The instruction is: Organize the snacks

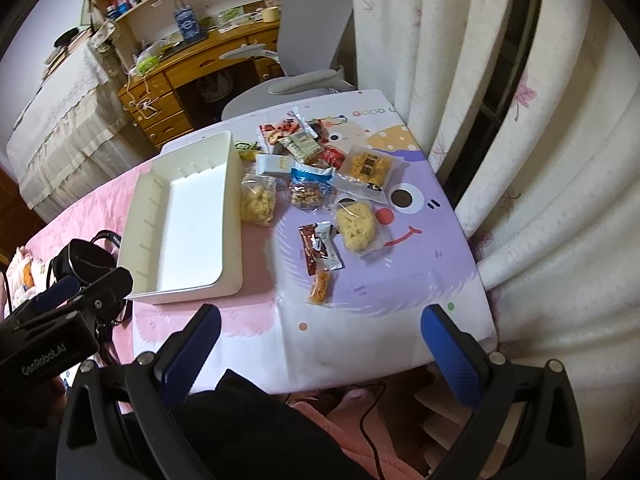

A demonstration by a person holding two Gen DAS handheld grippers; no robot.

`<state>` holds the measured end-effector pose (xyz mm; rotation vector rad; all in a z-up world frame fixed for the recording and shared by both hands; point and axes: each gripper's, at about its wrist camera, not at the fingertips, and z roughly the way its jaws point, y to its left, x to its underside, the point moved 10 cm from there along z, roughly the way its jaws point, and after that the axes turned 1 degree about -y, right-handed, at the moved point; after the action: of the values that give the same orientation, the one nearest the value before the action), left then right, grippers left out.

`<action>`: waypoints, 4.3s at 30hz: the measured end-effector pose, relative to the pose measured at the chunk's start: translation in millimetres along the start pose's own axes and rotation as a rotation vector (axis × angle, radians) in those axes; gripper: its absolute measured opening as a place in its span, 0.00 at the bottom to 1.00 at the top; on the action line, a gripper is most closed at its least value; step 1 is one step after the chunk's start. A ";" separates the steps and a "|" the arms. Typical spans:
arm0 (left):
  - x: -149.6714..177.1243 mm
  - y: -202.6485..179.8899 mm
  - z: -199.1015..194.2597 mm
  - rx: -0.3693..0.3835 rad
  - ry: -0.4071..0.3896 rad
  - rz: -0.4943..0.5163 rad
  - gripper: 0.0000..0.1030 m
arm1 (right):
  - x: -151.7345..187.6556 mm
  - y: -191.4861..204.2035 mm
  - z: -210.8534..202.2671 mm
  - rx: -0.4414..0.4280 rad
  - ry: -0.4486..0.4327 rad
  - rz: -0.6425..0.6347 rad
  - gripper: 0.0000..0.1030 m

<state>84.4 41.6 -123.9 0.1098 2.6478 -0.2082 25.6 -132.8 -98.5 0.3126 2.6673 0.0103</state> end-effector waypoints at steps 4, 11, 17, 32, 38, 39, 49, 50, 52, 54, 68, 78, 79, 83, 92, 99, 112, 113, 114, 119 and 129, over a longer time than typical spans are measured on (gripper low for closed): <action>-0.5 -6.0 8.1 0.028 0.020 0.018 0.99 | 1.5 -5.5 4.3 -0.003 0.018 0.029 0.93; 0.8 -23.9 26.5 0.064 0.065 0.056 0.98 | -4.2 -17.4 12.8 0.008 0.021 0.046 0.93; -1.1 -41.2 36.3 0.060 0.076 0.072 0.98 | -19.9 -35.0 17.4 -0.011 -0.018 0.055 0.93; -6.0 -97.1 74.8 -0.022 0.048 0.067 0.97 | -76.1 -78.4 60.4 -0.146 -0.121 -0.191 0.93; 4.9 -113.4 95.4 -0.082 0.040 0.113 0.97 | -87.9 -85.2 87.0 -0.214 -0.172 -0.324 0.93; 5.7 -115.7 99.5 -0.091 0.036 0.126 0.97 | -89.2 -86.0 91.6 -0.224 -0.180 -0.346 0.93; 22.9 -128.8 148.7 -0.103 0.079 0.154 0.97 | -84.2 -83.2 144.0 -0.321 -0.185 -0.496 0.93; 24.6 -130.5 155.0 -0.103 0.086 0.155 0.97 | -82.4 -82.1 149.1 -0.329 -0.182 -0.505 0.93; 28.3 -133.1 167.6 -0.104 0.105 0.156 0.97 | -77.8 -79.1 161.5 -0.343 -0.167 -0.523 0.93; 31.8 -136.7 181.4 -0.093 0.121 0.153 0.96 | -72.4 -75.4 173.2 -0.350 -0.155 -0.544 0.93; 62.0 -149.1 261.5 -0.094 0.265 0.208 0.81 | -52.5 -58.2 247.7 -0.390 -0.075 -0.623 0.92; 72.7 -154.0 285.9 -0.073 0.316 0.204 0.70 | -41.3 -38.4 264.7 -0.472 -0.003 -0.637 0.84; 73.4 -154.3 286.2 -0.062 0.315 0.187 0.66 | -40.6 -36.7 265.3 -0.477 0.001 -0.635 0.82; 74.2 -151.3 287.0 -0.051 0.307 0.166 0.56 | -36.9 -31.5 266.4 -0.500 0.023 -0.625 0.71; 73.0 -131.2 279.1 -0.062 0.270 0.098 0.19 | -37.1 -30.3 264.4 -0.532 0.054 -0.580 0.52; 70.9 -120.5 271.9 -0.060 0.277 0.041 0.18 | -45.2 -36.3 261.7 -0.531 0.061 -0.531 0.42; 53.4 -83.7 219.2 -0.063 0.240 -0.074 0.18 | -51.9 -51.9 251.8 -0.487 0.110 -0.499 0.36; 51.5 -82.3 214.3 -0.065 0.232 -0.081 0.18 | -52.5 -52.7 251.0 -0.488 0.112 -0.498 0.36; 49.9 -80.9 209.2 -0.067 0.225 -0.086 0.18 | -53.2 -53.4 249.1 -0.488 0.113 -0.498 0.36; 39.0 -90.3 186.7 -0.068 0.197 -0.119 0.18 | -56.1 -50.2 236.0 -0.493 0.118 -0.494 0.36; 25.2 -75.1 146.4 -0.067 0.164 -0.149 0.18 | -64.9 -26.4 207.6 -0.467 0.100 -0.486 0.36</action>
<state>120.4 -55.7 -254.1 -0.0963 2.8250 -0.1656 167.4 -182.0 -258.1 -0.4930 2.6639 0.4966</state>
